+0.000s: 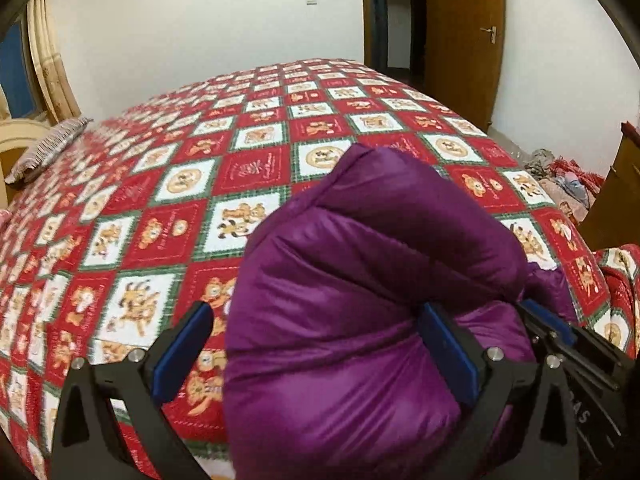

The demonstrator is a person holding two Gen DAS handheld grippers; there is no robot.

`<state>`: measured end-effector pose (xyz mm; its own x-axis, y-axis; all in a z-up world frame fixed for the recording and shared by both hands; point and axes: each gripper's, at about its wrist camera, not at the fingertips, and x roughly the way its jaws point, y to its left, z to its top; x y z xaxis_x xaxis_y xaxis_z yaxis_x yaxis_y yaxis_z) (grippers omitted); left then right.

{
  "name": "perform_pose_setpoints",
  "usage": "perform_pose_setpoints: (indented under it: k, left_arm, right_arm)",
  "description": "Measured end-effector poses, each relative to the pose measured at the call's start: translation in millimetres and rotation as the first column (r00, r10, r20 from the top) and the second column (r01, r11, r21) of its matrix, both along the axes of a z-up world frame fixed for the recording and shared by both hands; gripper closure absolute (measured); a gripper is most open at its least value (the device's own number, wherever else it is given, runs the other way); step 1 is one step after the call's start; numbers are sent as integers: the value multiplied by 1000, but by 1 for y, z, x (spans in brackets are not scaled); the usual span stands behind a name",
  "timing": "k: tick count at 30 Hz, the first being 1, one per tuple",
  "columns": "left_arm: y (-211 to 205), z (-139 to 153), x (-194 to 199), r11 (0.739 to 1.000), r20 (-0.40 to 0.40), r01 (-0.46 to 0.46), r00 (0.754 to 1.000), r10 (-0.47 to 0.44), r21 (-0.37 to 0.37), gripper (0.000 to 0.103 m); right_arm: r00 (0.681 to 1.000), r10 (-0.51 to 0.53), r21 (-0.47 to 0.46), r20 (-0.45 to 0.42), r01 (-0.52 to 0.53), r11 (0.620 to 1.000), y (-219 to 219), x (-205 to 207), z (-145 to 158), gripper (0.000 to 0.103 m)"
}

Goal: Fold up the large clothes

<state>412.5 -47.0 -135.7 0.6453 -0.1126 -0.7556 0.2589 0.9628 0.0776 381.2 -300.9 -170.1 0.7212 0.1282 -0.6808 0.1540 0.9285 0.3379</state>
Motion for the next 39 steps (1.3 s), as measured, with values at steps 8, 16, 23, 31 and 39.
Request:
perform_pose_setpoints:
  k: [8, 16, 23, 31, 39]
  left_arm:
    - [-4, -17, 12, 999, -40, -17, 999, 16, -28, 0]
    - [-4, -19, 7, 1000, -24, 22, 999, -22, -13, 0]
    - [-2, -18, 5, 1000, -15, 28, 1000, -28, -8, 0]
    - [2, -17, 4, 1000, -10, 26, 1000, -26, -18, 0]
    - [46, -2, -22, 989, -93, 28, 995, -42, -146, 0]
  right_arm:
    - [1000, -23, 14, 4, 23, 1000, -3, 7, -4, 81]
    - [1000, -24, 7, -11, 24, 1000, -6, -6, 12, 81]
    - [999, -36, -85, 6, 36, 996, 4, -37, 9, 81]
    - [998, -48, -151, 49, 55, 987, 14, -37, 3, 81]
    - [999, -36, -220, 6, 37, 975, 24, -44, 13, 81]
